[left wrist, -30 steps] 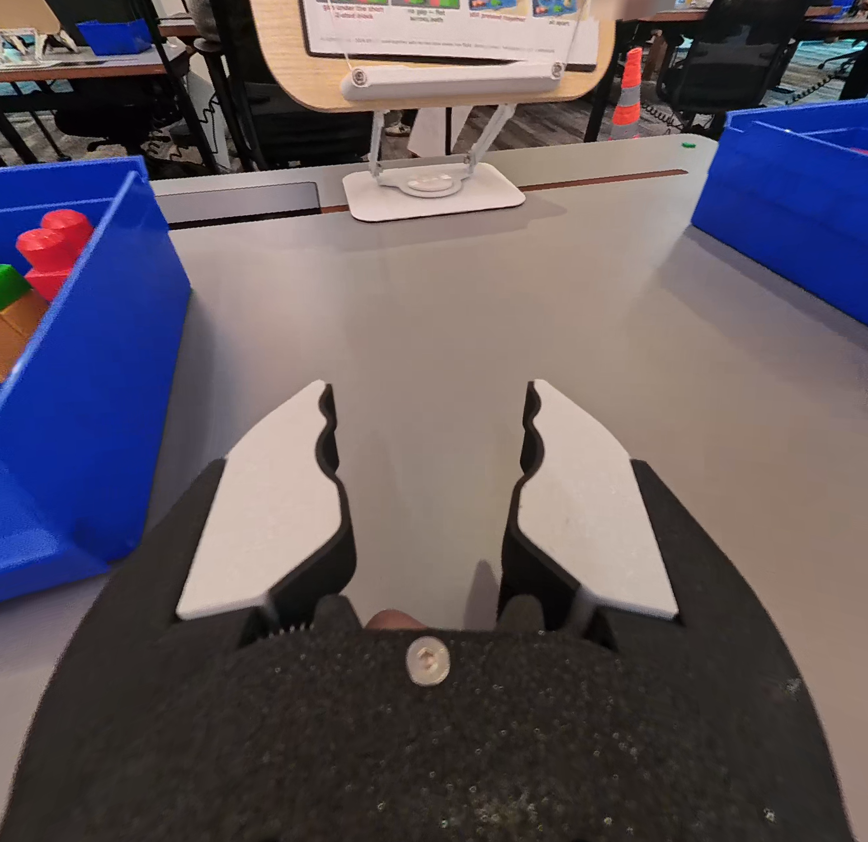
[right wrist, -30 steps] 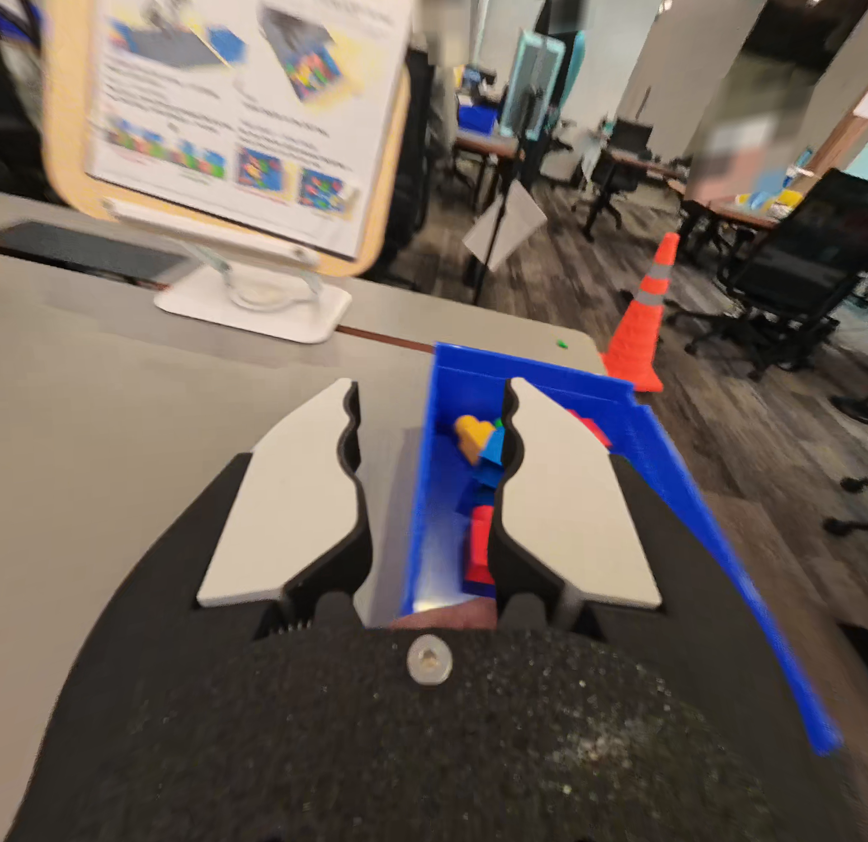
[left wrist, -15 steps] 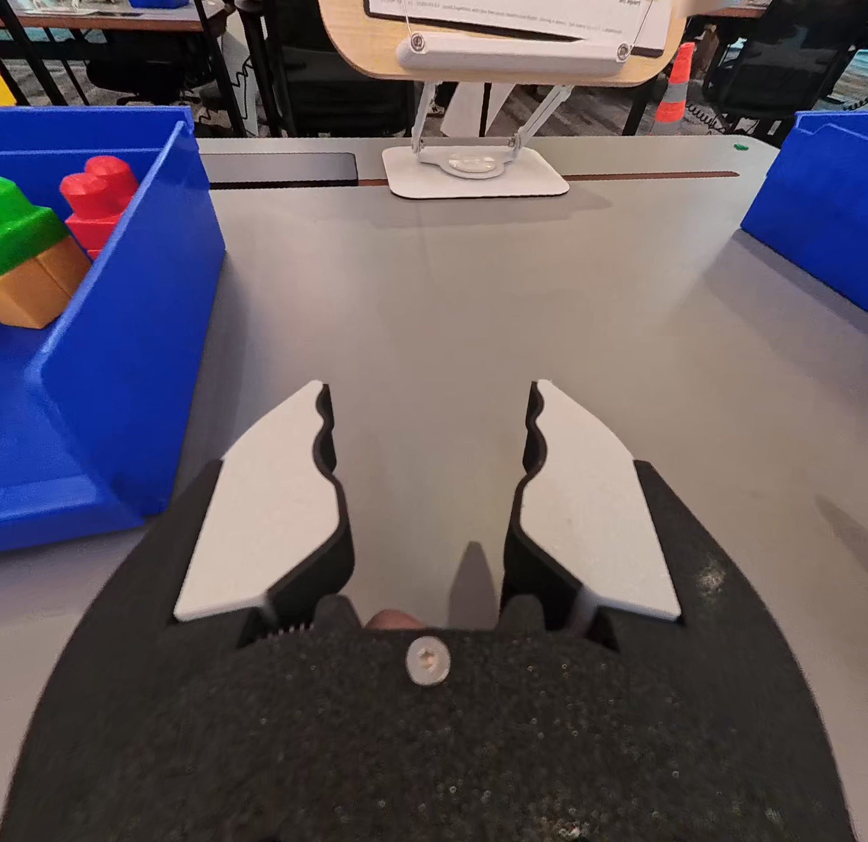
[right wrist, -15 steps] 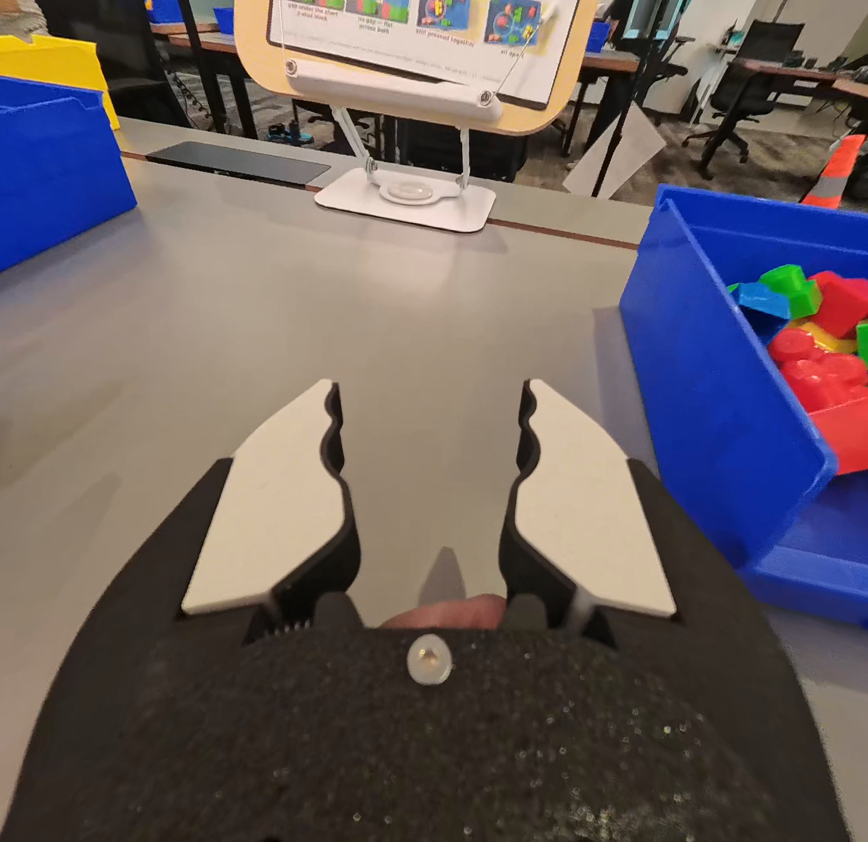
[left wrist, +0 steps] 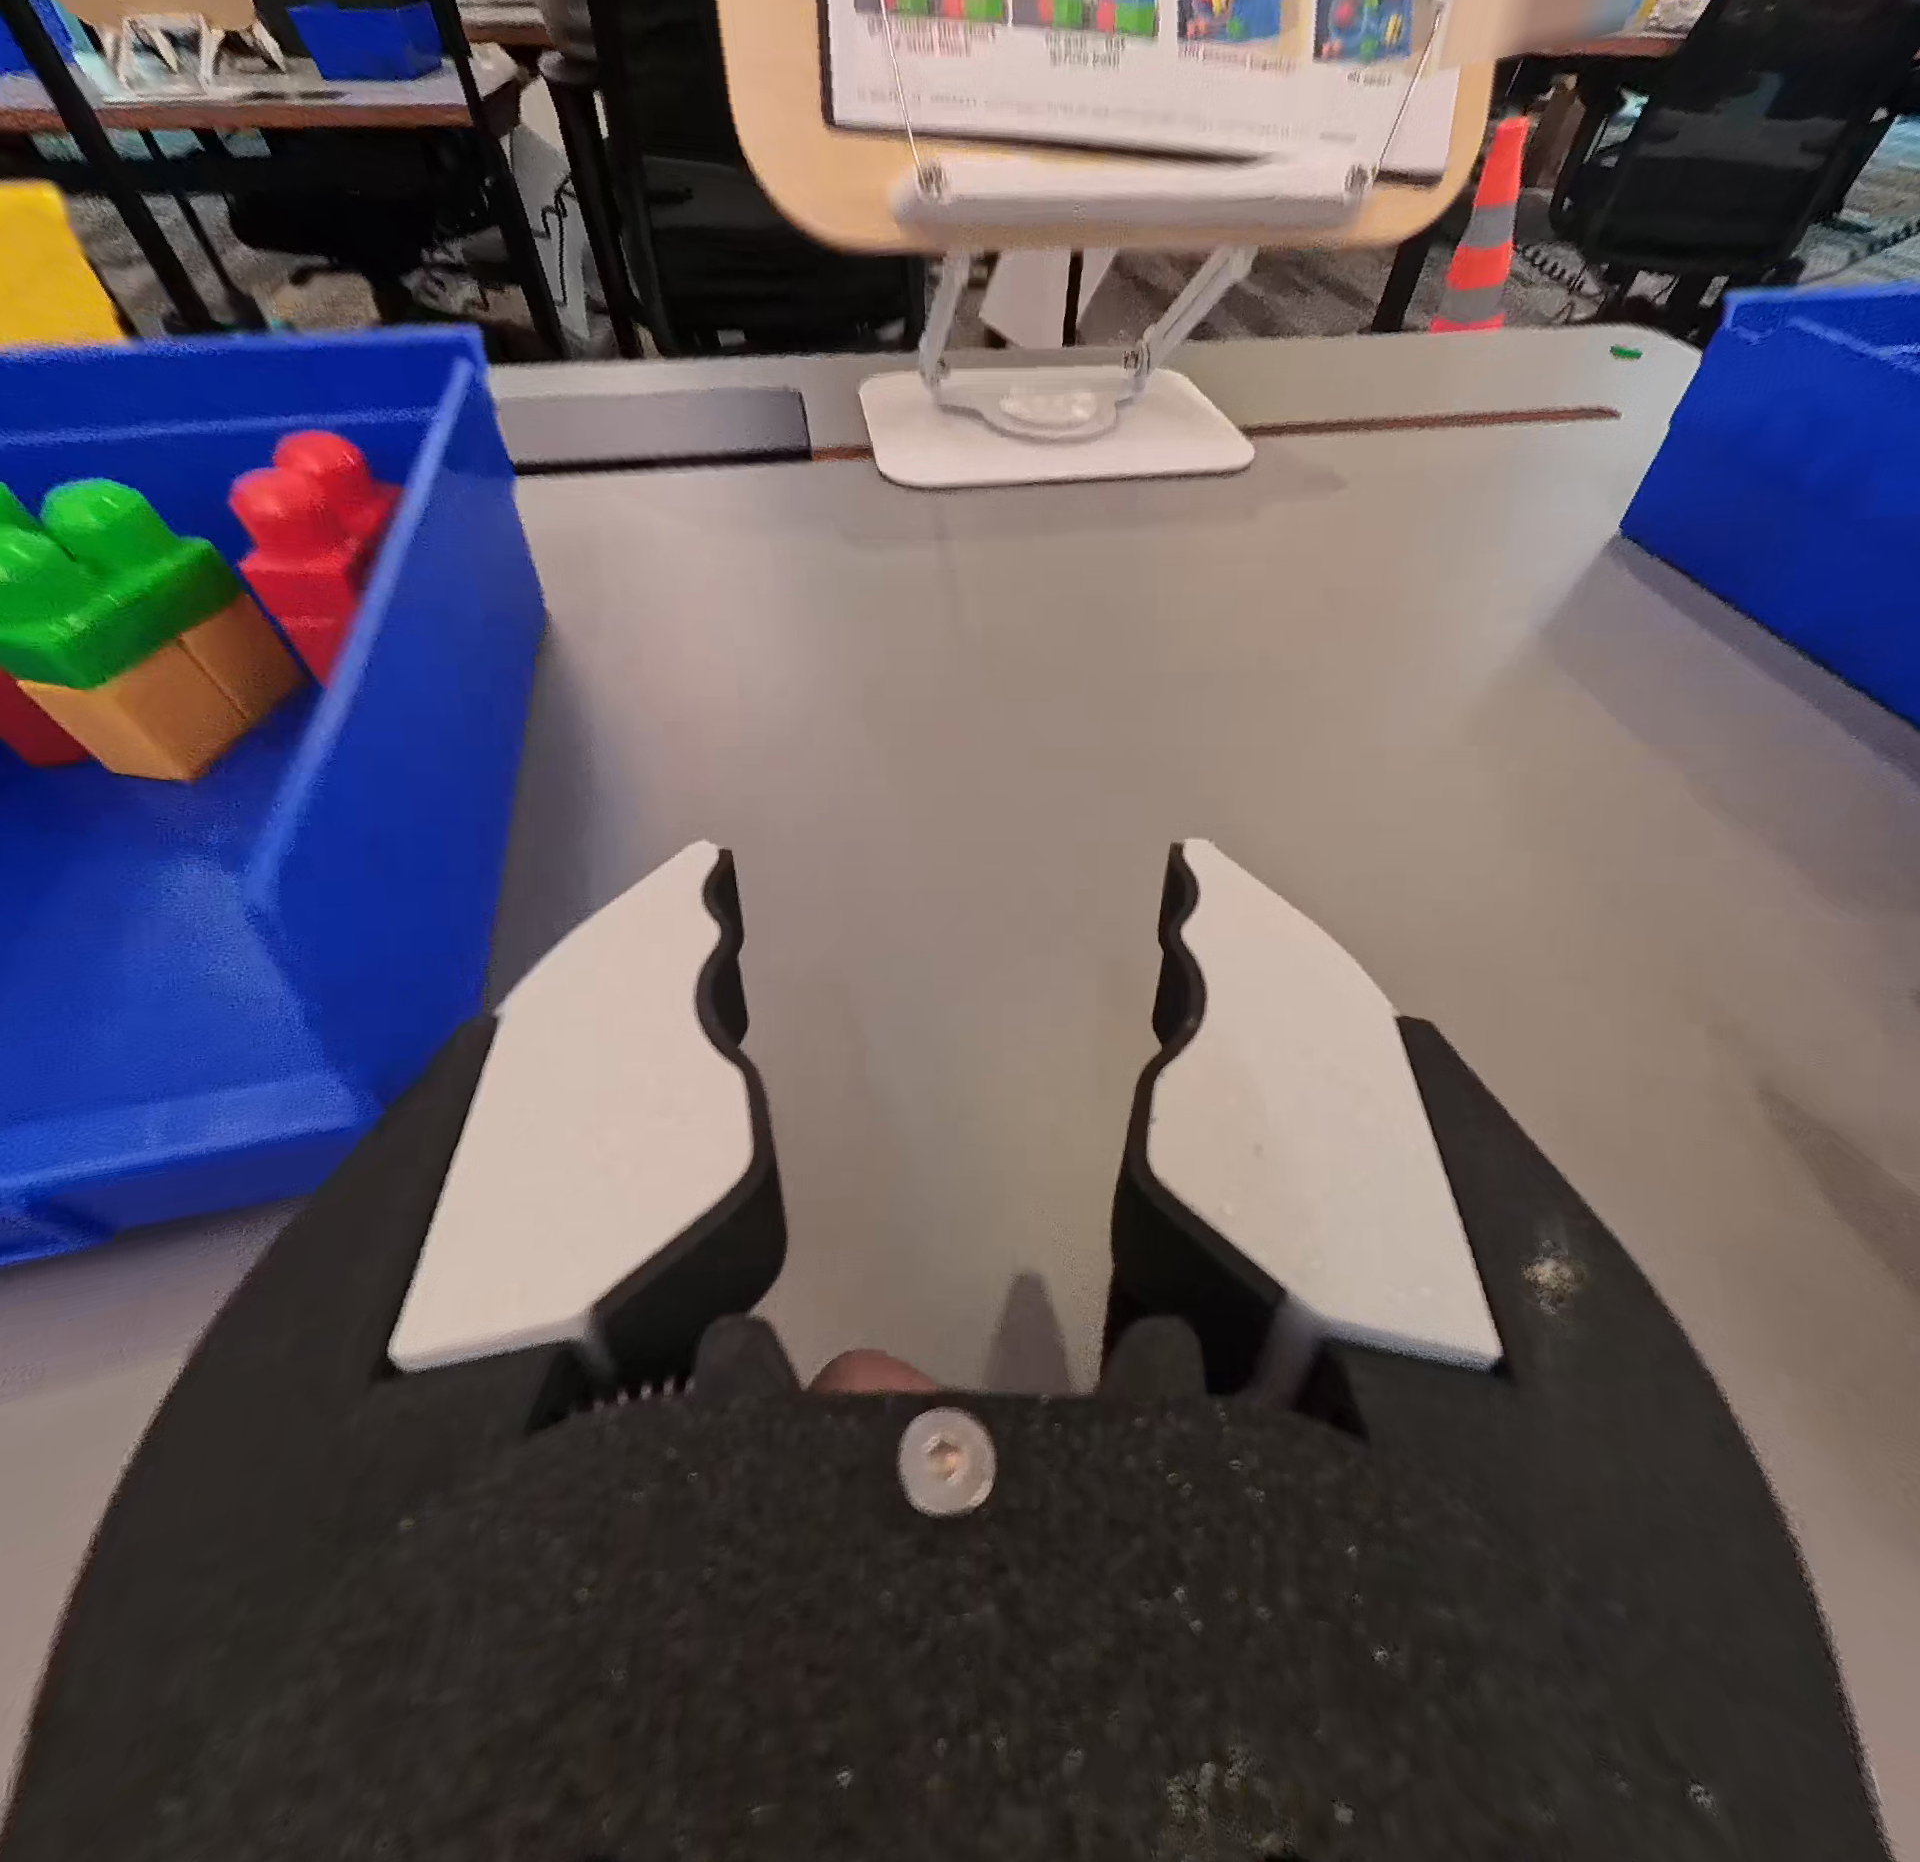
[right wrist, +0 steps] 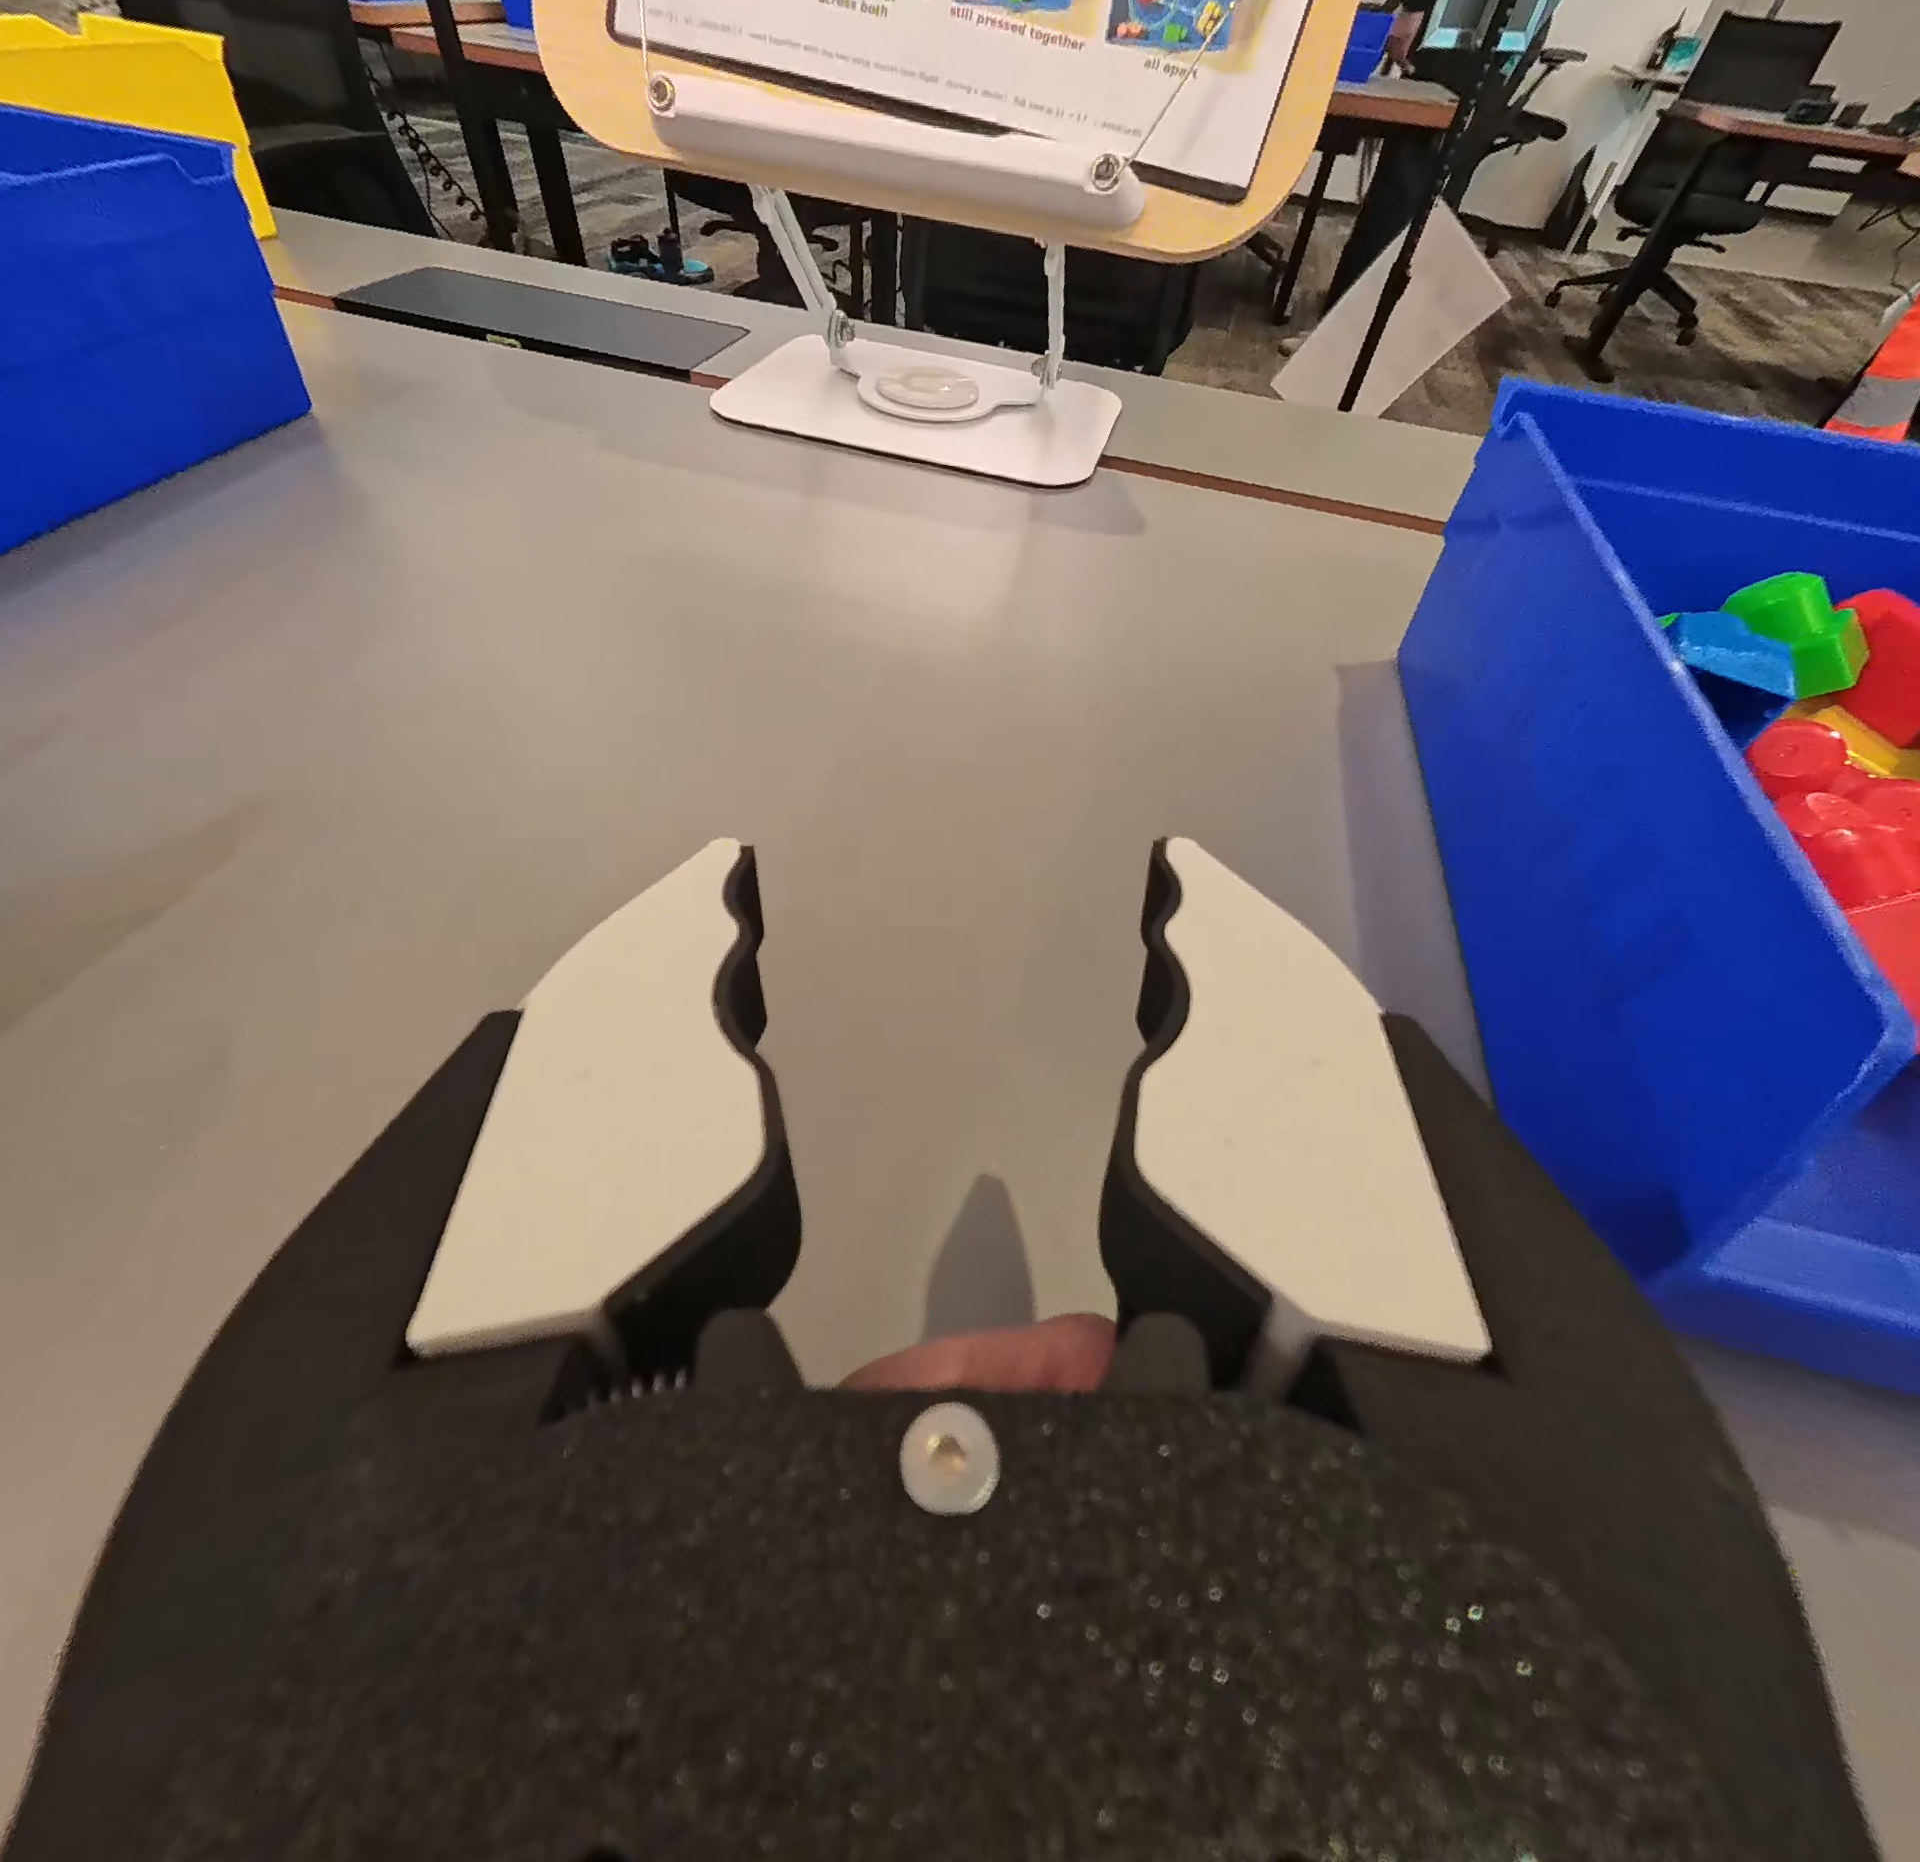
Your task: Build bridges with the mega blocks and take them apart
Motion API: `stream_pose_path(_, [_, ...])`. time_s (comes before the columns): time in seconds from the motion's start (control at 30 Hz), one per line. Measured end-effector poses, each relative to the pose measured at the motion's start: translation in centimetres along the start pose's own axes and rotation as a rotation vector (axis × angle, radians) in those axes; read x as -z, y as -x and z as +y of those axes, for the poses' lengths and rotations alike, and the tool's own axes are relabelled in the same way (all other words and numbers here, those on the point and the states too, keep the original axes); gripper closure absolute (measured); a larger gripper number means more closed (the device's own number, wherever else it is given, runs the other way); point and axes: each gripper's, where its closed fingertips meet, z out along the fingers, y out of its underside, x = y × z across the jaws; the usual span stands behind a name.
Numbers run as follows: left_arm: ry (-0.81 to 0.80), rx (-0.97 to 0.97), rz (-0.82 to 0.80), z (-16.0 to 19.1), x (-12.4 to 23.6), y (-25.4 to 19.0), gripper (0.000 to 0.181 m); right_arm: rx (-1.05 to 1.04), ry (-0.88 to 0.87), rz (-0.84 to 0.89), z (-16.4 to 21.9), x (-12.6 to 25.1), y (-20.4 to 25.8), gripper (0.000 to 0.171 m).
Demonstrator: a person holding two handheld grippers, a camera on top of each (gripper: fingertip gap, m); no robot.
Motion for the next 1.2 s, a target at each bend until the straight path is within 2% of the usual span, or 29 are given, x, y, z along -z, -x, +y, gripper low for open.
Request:
stream_pose_path(0.2, [-0.024,-0.083,-0.038,-7.4,1.7,4.9,0.105,-0.011,-0.001,-0.021,-0.1,0.1,0.1,0.101])
stream_pose_path(0.3, [-0.006,-0.11,-0.077,-10.7,0.7,9.0,0.106,-0.019,0.005,-0.036,0.1,0.1,0.3,0.101])
stream_pose_path(0.4, [0.029,-0.101,-0.096,-12.5,-1.6,12.5,0.106,-0.022,0.006,-0.043,0.1,0.1,0.3,0.102])
stream_pose_path(0.57, [0.149,-0.017,-0.078,-11.4,-7.1,16.5,0.107,-0.028,0.01,-0.048,0.2,0.1,0.2,0.103])
stream_pose_path(0.8, [0.32,0.023,-0.085,-6.1,-13.7,19.6,0.112,-0.03,0.007,-0.058,0.1,0.2,0.2,0.105])
stream_pose_path(1.03, [0.432,0.067,-0.087,-2.2,-17.0,21.6,0.112,-0.028,-0.001,-0.057,-0.2,0.5,0.1,0.106])
stream_pose_path(1.2, [0.465,0.058,-0.089,-1.0,-18.5,22.2,0.113,-0.03,0.0,-0.062,-0.2,0.5,0.1,0.106])
